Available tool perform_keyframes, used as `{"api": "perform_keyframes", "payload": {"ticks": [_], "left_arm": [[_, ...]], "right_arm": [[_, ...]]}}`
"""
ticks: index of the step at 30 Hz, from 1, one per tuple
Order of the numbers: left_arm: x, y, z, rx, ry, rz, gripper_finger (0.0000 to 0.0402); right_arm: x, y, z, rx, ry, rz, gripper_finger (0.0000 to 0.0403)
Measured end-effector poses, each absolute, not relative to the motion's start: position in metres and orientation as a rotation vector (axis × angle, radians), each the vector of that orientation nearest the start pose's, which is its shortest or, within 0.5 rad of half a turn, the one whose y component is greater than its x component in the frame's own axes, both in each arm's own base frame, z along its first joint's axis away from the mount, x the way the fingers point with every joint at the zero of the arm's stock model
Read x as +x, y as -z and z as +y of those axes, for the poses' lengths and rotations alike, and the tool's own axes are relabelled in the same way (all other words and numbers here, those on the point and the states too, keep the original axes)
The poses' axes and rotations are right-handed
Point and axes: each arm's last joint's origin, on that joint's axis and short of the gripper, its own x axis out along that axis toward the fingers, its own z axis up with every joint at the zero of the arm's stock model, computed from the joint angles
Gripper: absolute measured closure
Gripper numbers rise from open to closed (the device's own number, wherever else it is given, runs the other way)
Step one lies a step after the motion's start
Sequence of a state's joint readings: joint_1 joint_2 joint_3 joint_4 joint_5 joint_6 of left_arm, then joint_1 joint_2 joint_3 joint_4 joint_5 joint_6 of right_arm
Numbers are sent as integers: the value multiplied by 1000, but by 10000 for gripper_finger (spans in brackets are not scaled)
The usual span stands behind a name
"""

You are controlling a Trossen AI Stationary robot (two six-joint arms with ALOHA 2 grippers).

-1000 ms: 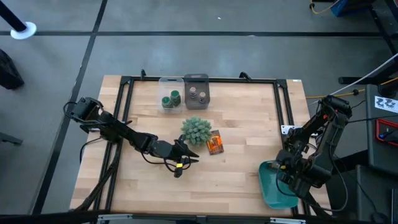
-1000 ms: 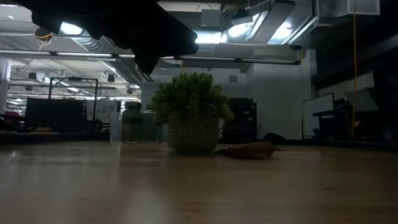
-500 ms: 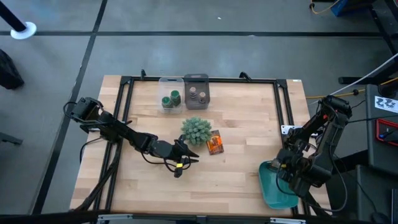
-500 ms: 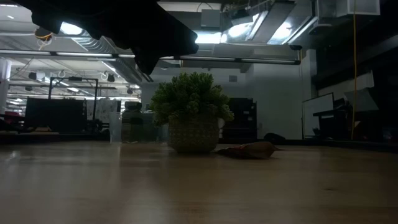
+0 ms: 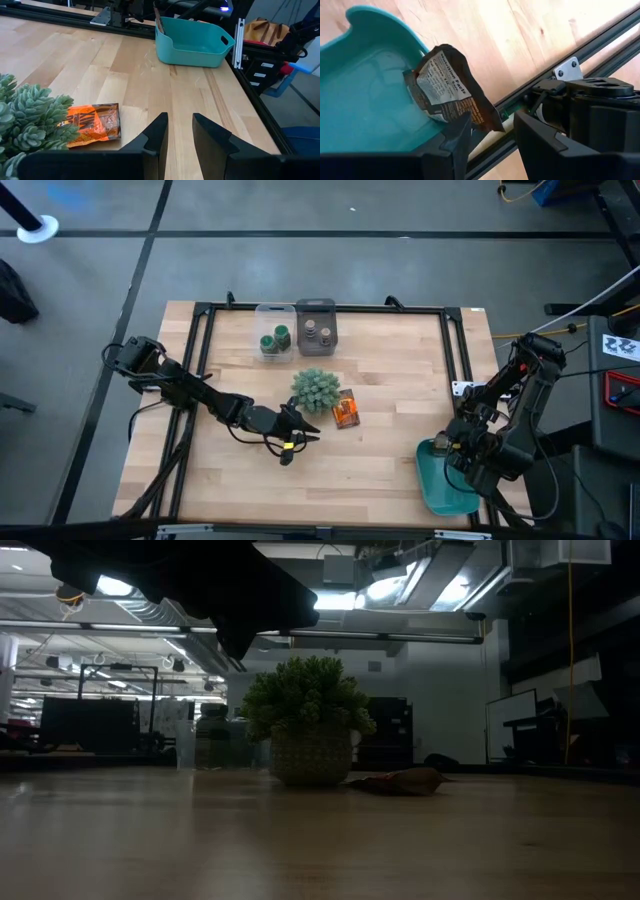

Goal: Sort spices by type
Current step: Put the bottom orange seasoning pack into the blue bin, then put the brown sachet seasoning into the blue bin

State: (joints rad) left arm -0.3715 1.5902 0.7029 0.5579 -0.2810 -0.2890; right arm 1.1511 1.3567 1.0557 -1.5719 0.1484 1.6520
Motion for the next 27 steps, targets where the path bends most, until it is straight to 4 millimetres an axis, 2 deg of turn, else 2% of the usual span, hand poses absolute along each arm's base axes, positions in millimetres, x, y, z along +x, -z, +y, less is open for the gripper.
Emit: {"api": "perform_keyframes", "payload": {"ticks": [5,12,18,22,27], "left_arm": [[298,-184,-108,-181,44,322,327],[298,-186,-107,-183,34,308,327],[301,-186,-108,-177,31,273,327],[308,-181,-111,-94,47,252,327],[333,-183,-122,11,61,276,327]], "right_arm": [[85,-270,174,150,566,1340,253],[97,-302,181,208,473,1034,253],[105,-308,185,215,432,792,253],[114,-308,185,225,427,771,253],[134,-308,181,188,412,770,253]]}}
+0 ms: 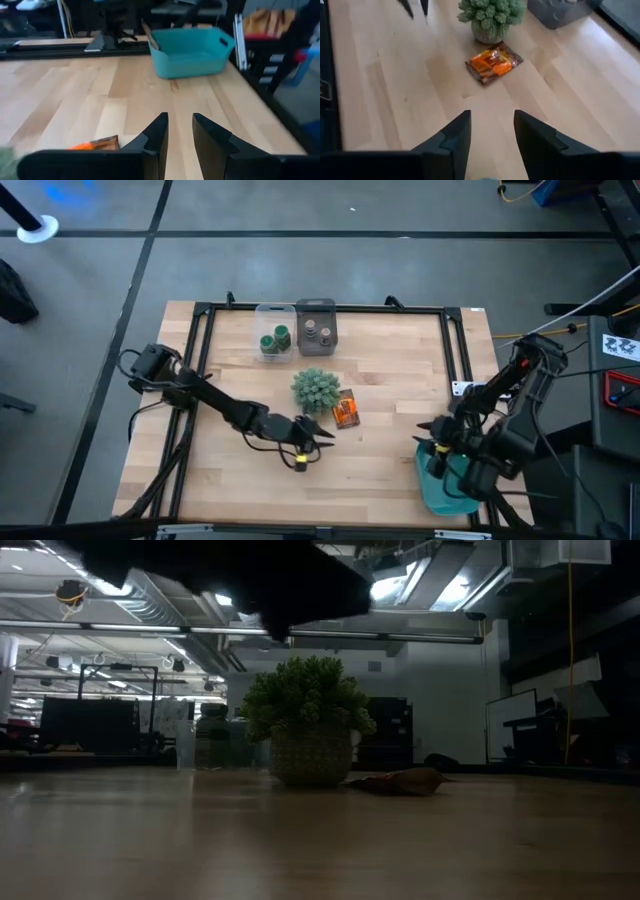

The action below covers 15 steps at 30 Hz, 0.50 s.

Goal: Sort spices by type
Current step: Put the brown sachet seasoning into the blue bin

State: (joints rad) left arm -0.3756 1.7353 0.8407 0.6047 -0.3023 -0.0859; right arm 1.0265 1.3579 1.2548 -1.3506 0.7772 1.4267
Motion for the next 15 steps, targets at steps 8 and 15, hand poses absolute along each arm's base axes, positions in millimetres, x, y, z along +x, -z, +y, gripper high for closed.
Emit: {"api": "perform_keyframes", "payload": {"ticks": [8,15], "left_arm": [[378,-178,-137,240,-14,476,327],[404,-166,-133,309,-84,521,327]], "right_arm": [[160,-309,170,145,422,766,253],[174,-309,158,166,477,768,253]]}}
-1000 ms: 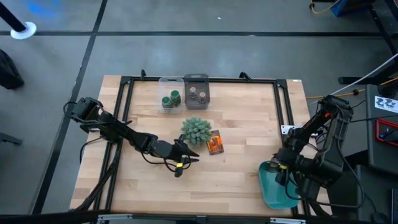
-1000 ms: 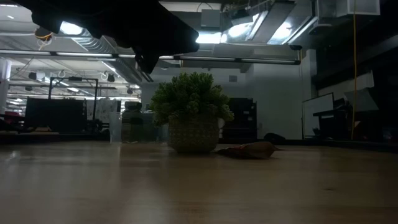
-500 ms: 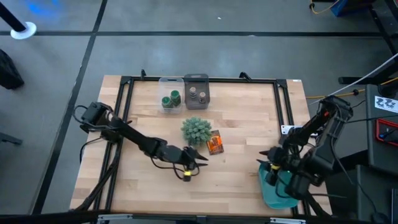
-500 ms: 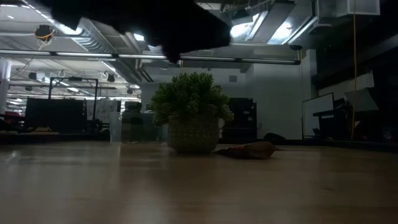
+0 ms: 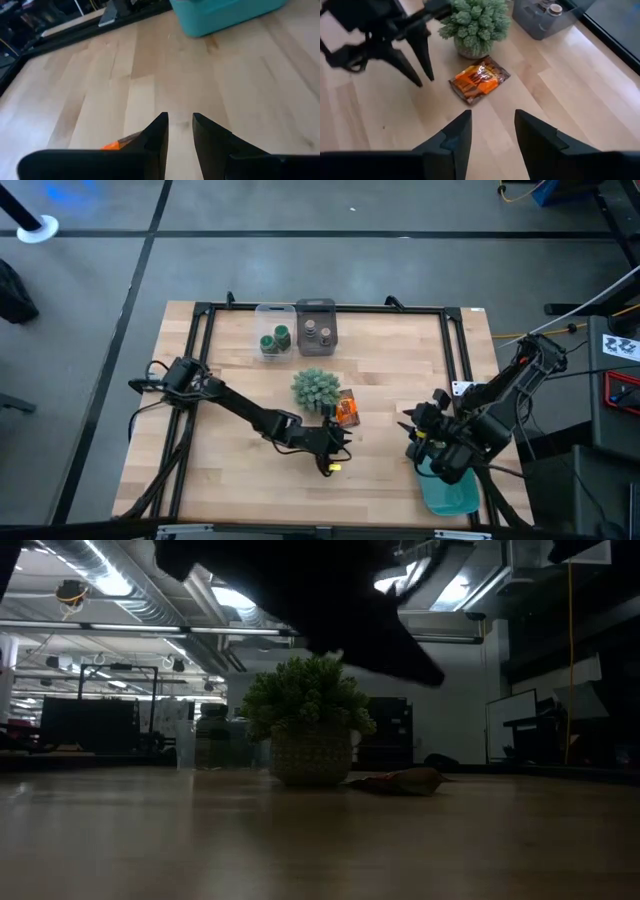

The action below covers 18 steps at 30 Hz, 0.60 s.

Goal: Sort spices by type
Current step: Put the brown sachet seasoning into the blue bin

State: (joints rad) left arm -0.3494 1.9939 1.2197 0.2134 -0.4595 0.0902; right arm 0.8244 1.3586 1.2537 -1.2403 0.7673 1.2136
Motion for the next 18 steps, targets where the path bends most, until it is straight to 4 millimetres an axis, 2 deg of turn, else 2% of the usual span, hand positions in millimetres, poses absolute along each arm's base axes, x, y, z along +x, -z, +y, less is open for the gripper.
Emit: {"api": "perform_keyframes", "payload": {"ticks": [4,12,18], "left_arm": [[409,-155,-124,308,-109,551,304],[415,-154,-103,290,-163,561,220],[418,-141,-100,319,-165,587,206]], "right_arm": [[179,-309,155,166,472,778,253],[187,-311,158,164,389,803,253],[191,-313,162,172,346,777,253]]}}
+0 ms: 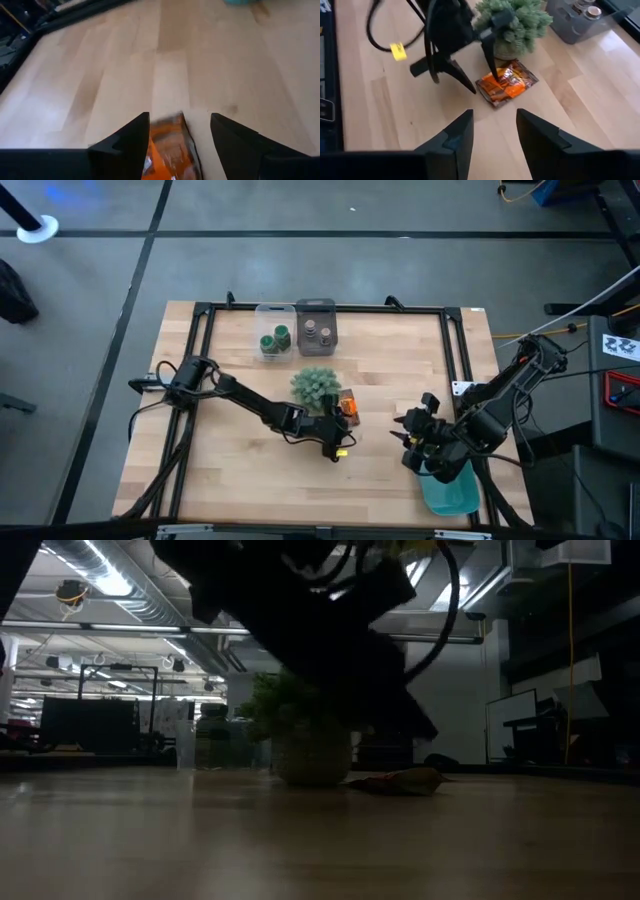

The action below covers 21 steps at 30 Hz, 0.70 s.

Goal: Sort spices by type
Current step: Put the brown sachet seasoning into the blue bin

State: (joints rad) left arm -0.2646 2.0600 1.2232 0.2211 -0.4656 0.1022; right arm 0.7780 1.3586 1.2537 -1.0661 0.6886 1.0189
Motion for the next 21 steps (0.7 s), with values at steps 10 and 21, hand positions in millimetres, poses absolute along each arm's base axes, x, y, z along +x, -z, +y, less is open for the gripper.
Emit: {"api": "perform_keyframes", "payload": {"ticks": [10,21], "left_arm": [[419,-121,-98,404,-184,638,205],[420,-111,-92,416,-211,665,225]], "right_arm": [[192,-313,164,161,325,766,253],[193,-314,164,160,330,757,253]]}}
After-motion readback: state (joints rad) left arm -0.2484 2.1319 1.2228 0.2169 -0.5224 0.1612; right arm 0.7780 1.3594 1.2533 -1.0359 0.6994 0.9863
